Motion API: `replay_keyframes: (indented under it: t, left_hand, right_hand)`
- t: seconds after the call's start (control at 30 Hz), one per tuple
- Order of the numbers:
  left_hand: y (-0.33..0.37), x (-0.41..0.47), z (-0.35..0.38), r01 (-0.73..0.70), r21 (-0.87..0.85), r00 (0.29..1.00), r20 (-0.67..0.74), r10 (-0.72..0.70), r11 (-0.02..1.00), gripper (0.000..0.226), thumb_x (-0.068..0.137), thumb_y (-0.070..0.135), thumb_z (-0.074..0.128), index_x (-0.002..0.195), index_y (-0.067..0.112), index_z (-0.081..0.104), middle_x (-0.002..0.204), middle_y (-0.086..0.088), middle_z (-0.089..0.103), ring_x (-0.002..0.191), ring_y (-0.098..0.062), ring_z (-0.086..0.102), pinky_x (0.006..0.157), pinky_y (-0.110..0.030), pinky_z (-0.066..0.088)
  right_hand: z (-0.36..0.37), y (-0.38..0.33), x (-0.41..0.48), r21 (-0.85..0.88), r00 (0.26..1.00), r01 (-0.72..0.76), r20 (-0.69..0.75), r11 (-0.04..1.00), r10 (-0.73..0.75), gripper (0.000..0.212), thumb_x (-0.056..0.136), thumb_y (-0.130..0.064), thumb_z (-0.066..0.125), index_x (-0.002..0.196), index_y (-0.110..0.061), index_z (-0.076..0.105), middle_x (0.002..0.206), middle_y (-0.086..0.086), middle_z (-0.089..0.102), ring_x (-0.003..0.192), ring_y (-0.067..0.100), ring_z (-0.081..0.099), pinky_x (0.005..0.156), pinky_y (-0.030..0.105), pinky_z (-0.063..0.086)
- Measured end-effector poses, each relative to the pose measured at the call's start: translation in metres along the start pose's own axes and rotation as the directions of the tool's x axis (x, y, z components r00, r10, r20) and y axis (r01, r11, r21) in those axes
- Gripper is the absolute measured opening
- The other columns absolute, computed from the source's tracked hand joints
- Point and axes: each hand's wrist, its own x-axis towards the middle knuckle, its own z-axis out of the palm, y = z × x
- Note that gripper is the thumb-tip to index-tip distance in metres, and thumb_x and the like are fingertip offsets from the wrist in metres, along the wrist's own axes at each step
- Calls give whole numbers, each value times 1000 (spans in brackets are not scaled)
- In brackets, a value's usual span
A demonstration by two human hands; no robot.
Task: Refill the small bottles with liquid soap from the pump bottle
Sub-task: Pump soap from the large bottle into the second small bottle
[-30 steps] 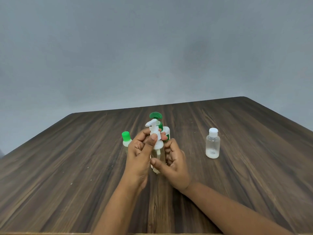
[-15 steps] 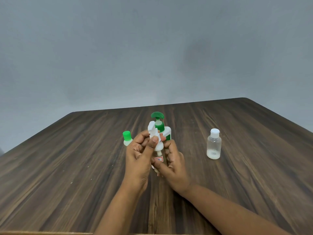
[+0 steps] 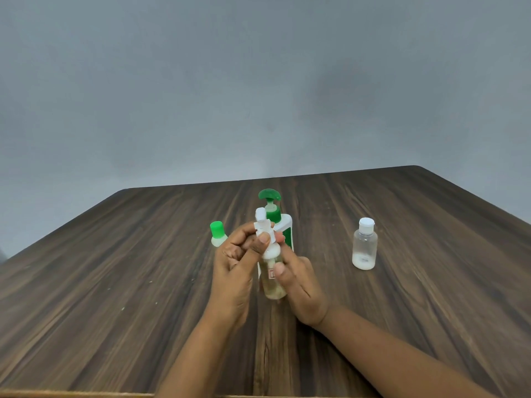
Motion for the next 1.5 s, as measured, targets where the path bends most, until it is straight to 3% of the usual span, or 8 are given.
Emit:
replay_keyframes:
  t: [0.2, 0.4, 0.57, 0.9, 1.07, 1.23, 1.37, 1.5]
  left_hand:
    - [14, 7, -47, -150, 84, 964, -207, 164, 985, 24, 80, 35, 63, 97, 18, 63, 96, -2, 72, 88, -13, 65, 76, -26, 55]
    - [-14, 32, -108, -105, 312, 918, -334, 212, 944, 15, 95, 14, 49, 92, 26, 56, 92, 8, 66, 89, -4, 60, 86, -26, 47]
    - [-37, 46, -115, -38, 393, 905, -376, 198, 919, 20, 96, 9, 48, 91, 28, 53, 98, 3, 62, 89, -5, 57, 87, -29, 44]
    - [-63, 43, -125, -9, 490, 902, -373, 219, 871, 20, 93, 10, 54, 112, 16, 52, 96, 5, 59, 89, -13, 52, 77, -23, 45]
    - [-60, 39, -121, -21, 645, 832, -412, 371, 764, 54, 84, 31, 63, 131, 15, 42, 121, 0, 45, 110, -19, 49, 94, -39, 41]
    - [-43, 20, -88, -516, 841, 561, 188, 806, 163, 43, 90, 33, 47, 126, 14, 35, 138, 10, 28, 119, -15, 35, 93, -43, 35]
    - [-52, 19, -70, -750, 647, 444, 647, 619, -139, 40, 97, 32, 34, 135, 21, 30, 149, 4, 28, 111, -16, 42, 87, -36, 33]
    - [-54, 26, -67, -748, 644, 500, 708, 499, -164, 39, 99, 33, 24, 134, 18, 32, 131, -4, 42, 104, -19, 47, 84, -35, 33]
  right_hand:
    - [-35, -3, 10, -454, 877, 148, -351, 879, -329, 45, 100, -50, 30, 107, -16, 58, 79, -10, 55, 70, 12, 57, 59, 35, 48]
    - [-70, 8, 20, -659, 549, -168, -680, 733, -486, 30, 85, -26, 51, 111, -11, 47, 108, 6, 51, 96, 20, 48, 86, 35, 33]
    - [-81, 18, 18, -521, 395, -511, -849, 683, -352, 45, 73, -31, 54, 114, -15, 45, 116, 9, 52, 111, 25, 43, 89, 41, 27]
    - [-80, 38, 8, -220, 358, -792, -923, 570, 141, 55, 73, -7, 67, 120, -8, 39, 123, 9, 52, 119, 33, 48, 99, 45, 28]
    - [-62, 26, 7, -383, 627, -463, -779, 799, -10, 48, 75, -18, 71, 104, -26, 33, 100, 3, 58, 87, 25, 61, 80, 41, 49]
    - [-29, 2, 2, -464, 938, -31, -319, 885, -134, 45, 71, -37, 68, 108, -28, 44, 86, -8, 60, 71, 1, 58, 61, 10, 45]
    - [-29, 10, -1, -551, 981, 104, -82, 828, -178, 48, 73, -33, 71, 115, -21, 51, 96, -2, 67, 79, 11, 64, 66, 30, 55]
    - [-34, 12, 2, -580, 974, 186, 0, 793, -228, 47, 73, -23, 72, 117, -17, 57, 99, -1, 65, 87, 12, 62, 69, 34, 54]
